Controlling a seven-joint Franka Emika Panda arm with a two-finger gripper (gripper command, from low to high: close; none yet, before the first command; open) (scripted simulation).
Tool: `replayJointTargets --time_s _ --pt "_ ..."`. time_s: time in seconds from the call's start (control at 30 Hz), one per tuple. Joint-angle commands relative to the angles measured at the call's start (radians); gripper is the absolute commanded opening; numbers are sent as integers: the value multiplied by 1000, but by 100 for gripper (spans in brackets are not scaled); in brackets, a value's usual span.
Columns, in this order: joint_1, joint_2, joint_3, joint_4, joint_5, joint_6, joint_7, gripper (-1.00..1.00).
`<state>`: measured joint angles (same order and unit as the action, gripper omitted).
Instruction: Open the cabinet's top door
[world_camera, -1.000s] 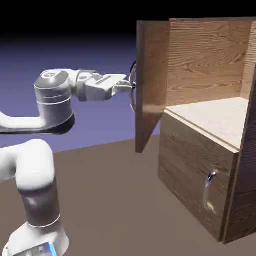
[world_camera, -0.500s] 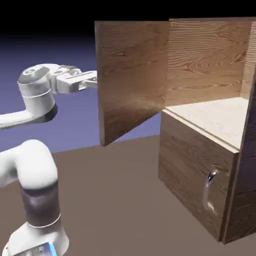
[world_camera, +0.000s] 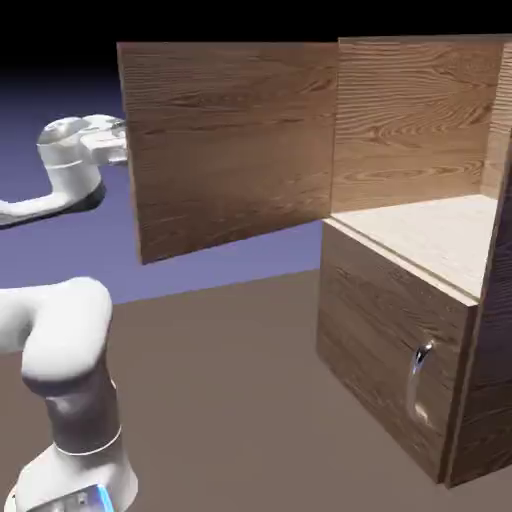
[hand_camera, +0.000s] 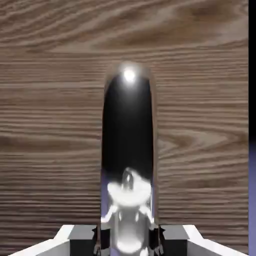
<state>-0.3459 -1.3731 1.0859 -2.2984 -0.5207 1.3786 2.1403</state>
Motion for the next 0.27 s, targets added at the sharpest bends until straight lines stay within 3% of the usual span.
replayJointTargets --time_s 0.0,0.23 --pt "-30 3 17 36 9 -30 -4 -100" --pt "-224 13 104 267 52 -207 -40 -100"
